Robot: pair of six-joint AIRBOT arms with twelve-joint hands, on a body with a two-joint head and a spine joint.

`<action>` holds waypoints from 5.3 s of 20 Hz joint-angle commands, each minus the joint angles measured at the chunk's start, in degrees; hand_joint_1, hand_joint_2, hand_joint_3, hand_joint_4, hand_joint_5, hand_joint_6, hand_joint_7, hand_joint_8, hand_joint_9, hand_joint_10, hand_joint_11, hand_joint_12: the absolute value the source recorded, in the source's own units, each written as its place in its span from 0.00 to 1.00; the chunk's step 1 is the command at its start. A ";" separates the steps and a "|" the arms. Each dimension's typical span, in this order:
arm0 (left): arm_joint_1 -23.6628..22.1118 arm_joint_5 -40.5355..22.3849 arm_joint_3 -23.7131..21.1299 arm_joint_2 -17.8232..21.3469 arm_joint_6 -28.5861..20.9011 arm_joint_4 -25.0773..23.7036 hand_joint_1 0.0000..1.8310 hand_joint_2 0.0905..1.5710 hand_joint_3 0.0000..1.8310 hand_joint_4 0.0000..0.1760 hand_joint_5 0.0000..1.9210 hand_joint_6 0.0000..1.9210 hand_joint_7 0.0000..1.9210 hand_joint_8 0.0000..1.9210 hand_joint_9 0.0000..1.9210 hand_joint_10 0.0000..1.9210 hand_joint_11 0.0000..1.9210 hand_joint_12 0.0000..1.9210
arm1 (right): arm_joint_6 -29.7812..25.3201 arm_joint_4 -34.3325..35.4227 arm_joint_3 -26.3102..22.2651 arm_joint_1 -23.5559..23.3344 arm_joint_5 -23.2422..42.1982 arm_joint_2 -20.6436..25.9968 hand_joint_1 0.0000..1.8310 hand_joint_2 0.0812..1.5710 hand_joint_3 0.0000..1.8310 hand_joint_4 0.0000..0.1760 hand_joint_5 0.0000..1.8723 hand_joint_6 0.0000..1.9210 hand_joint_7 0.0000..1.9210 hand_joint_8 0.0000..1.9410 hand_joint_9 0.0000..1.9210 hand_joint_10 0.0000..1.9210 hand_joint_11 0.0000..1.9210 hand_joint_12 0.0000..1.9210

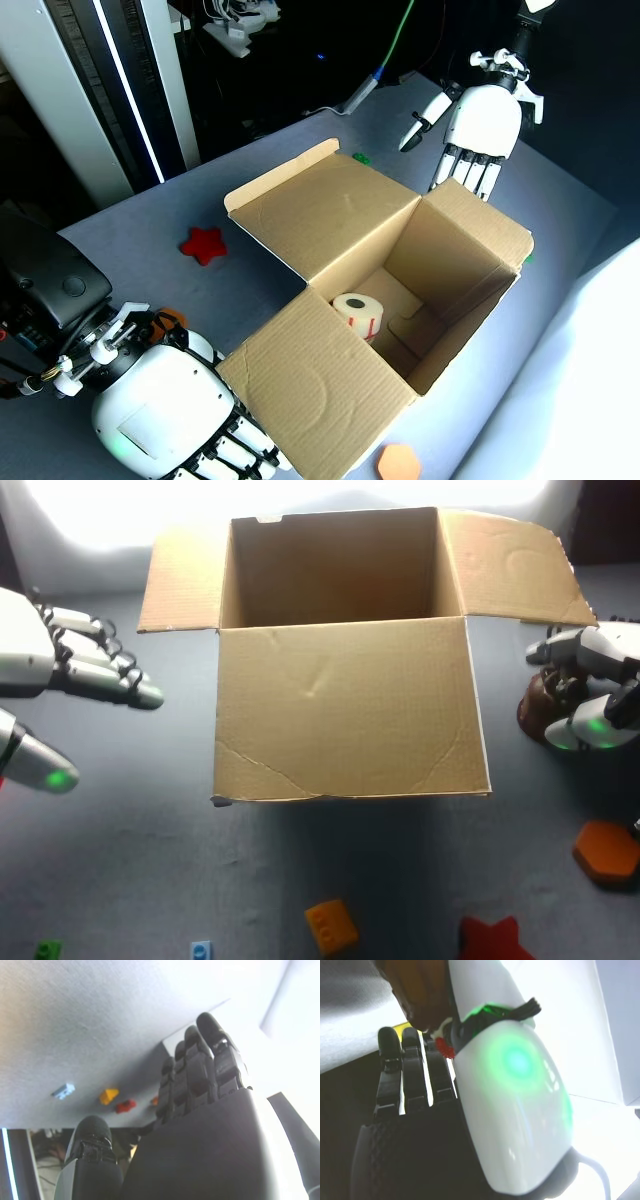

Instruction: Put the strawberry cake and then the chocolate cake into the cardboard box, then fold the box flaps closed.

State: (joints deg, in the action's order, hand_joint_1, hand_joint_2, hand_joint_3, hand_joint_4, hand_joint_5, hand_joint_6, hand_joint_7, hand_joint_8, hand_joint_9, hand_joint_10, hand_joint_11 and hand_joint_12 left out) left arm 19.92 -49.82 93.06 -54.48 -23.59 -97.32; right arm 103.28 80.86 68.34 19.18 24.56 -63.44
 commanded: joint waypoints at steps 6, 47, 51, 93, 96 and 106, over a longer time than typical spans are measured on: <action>-0.60 -0.87 1.82 -0.79 0.48 6.17 0.00 0.76 0.00 0.13 0.08 0.00 0.11 0.00 0.13 0.00 0.00 0.45 | -0.15 -2.15 0.05 -0.44 2.86 0.82 0.70 0.77 0.00 0.00 0.40 0.65 0.42 0.69 0.31 0.85 0.12 1.00; 0.76 -0.72 2.25 -2.19 1.32 9.33 0.00 0.76 0.00 0.00 0.13 0.00 0.11 0.00 0.13 0.00 0.00 0.45 | -47.02 -74.59 0.67 -9.14 31.30 0.82 0.66 0.72 0.00 0.00 0.46 0.56 0.50 0.60 0.35 0.70 0.15 1.00; 0.74 -0.71 2.20 -2.24 1.32 9.40 0.00 0.77 0.00 0.00 0.14 0.00 0.12 0.00 0.12 0.00 0.00 0.45 | -47.12 -74.68 2.53 -7.69 33.87 -2.28 0.65 0.73 0.00 0.05 0.45 0.60 0.47 0.62 0.33 0.71 0.14 1.00; -14.13 0.72 1.88 -2.02 2.88 8.86 0.00 0.78 0.00 0.00 0.05 0.00 0.11 0.00 0.12 0.00 0.00 0.41 | -10.50 -32.56 -14.54 0.66 26.46 19.85 0.00 0.75 0.02 0.00 0.05 0.00 0.07 0.00 0.05 0.00 0.00 0.14; -14.40 0.54 1.26 -2.16 2.88 8.01 0.00 0.78 0.00 0.00 0.07 0.01 0.10 0.00 0.12 0.00 0.00 0.41 | -3.28 -26.57 -14.23 2.24 21.94 19.79 0.00 0.80 0.02 0.00 0.05 0.00 0.06 0.00 0.05 0.00 0.00 0.03; -20.85 -1.53 3.73 -8.05 2.61 -0.12 0.00 0.77 0.00 0.00 0.10 0.00 0.13 0.00 0.14 0.01 0.00 0.41 | 10.34 -19.76 -14.26 6.09 14.12 17.26 0.00 0.83 0.00 0.00 0.09 0.01 0.08 0.00 0.06 0.00 0.00 0.16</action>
State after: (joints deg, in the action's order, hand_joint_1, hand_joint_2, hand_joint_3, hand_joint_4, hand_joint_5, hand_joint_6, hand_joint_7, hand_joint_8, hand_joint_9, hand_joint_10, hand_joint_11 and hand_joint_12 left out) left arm -0.34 -51.03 96.49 -63.00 -20.95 -101.49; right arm 113.65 62.67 53.84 25.78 34.74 -46.78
